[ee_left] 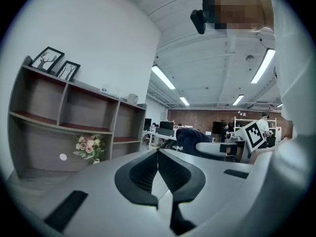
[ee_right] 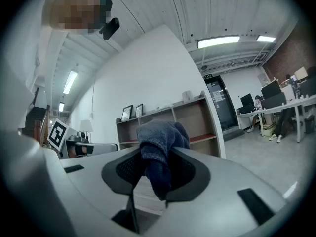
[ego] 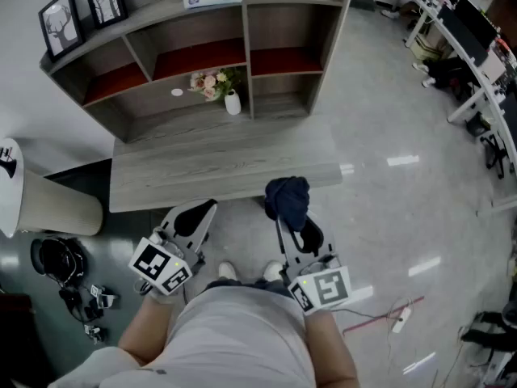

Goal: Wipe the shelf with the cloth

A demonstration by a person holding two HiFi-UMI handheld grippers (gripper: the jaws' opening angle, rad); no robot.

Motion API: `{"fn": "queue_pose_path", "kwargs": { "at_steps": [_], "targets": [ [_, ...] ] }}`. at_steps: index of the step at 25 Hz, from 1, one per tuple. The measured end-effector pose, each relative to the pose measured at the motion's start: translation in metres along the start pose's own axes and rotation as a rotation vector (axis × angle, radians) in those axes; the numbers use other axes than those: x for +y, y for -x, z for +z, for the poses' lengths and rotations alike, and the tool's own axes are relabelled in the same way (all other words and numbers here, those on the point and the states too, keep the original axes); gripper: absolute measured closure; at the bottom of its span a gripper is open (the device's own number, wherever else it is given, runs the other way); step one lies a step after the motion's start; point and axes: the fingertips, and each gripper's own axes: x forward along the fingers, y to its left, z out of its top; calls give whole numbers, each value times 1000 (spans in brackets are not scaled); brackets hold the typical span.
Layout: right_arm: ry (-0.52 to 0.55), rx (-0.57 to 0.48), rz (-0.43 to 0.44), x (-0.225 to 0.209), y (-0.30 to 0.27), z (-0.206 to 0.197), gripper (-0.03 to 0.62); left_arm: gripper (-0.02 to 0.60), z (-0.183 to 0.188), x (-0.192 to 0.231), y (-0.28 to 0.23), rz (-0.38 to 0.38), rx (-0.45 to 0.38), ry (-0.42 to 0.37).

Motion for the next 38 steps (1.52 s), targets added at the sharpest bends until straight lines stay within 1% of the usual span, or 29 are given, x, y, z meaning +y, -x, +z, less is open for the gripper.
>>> {"fn": "queue_pose_path", "kwargs": {
  "at_steps": [5, 8, 11, 14, 17, 21, 27, 34, 38],
  "targets": [
    [-14, 7, 12, -25, 8, 4, 471, 565, 1, -15, -20, 22, 1, 1],
    [-28, 8, 28, -37, 10, 4, 471, 565, -1, -22, -29, 47, 8, 5],
    [-65, -1, 50, -47, 10, 3, 470, 566, -6, -28, -33, 81, 17, 6],
    [-99, 2, 77, -50, 5, -1, 470, 565, -12, -26, -33, 114, 26, 17],
    [-106, 22, 105, -45, -6, -7, 470, 566, -16, -14, -28, 147, 31, 34],
    [-110, 44, 127, -40, -30, -13, 468, 566, -17, 11, -26, 173, 20, 69],
    [-101, 70, 131, -29, -86, -19, 468, 565, -13, 64, -29, 153, 4, 95],
    [-86, 112, 119, -12, -163, -24, 468, 565, -3, 149, -29, 143, -4, 130],
    [-80, 120, 107, -5, -208, -25, 469, 565, 8, 198, -30, 139, -9, 134]
  ]
}}
